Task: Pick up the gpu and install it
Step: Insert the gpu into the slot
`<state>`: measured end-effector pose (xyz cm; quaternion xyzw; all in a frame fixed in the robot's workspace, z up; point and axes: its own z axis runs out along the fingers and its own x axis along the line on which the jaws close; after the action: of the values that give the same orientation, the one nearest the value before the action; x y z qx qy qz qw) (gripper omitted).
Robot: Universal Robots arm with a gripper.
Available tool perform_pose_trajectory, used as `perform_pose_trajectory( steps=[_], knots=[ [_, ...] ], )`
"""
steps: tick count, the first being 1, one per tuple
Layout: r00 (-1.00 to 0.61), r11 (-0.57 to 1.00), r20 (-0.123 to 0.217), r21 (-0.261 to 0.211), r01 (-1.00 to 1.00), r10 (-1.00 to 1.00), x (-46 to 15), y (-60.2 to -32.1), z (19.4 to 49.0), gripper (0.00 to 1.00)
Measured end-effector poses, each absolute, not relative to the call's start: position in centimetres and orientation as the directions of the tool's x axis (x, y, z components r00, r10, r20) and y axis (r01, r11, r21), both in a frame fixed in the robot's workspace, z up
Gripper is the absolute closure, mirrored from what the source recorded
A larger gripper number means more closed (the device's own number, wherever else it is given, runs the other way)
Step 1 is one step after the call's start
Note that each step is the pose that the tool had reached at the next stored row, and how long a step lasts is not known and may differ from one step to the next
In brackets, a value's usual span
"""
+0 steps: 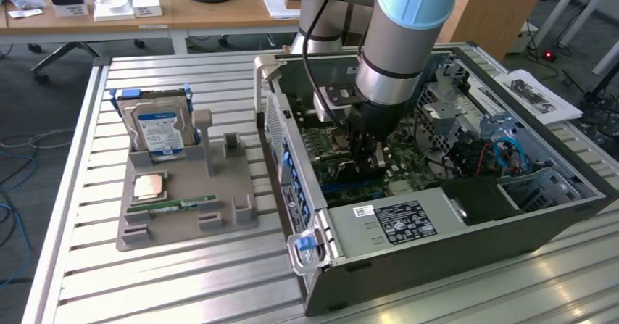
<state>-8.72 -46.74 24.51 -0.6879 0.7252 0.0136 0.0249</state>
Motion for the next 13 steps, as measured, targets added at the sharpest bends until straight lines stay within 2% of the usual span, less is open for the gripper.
perform_pose_trajectory(
  steps=[13],
  knots=[
    [-0.052, 0.053, -0.055, -0.014, -0.998, -0.997, -8.72, -46.74, 24.44, 0.73]
  ],
)
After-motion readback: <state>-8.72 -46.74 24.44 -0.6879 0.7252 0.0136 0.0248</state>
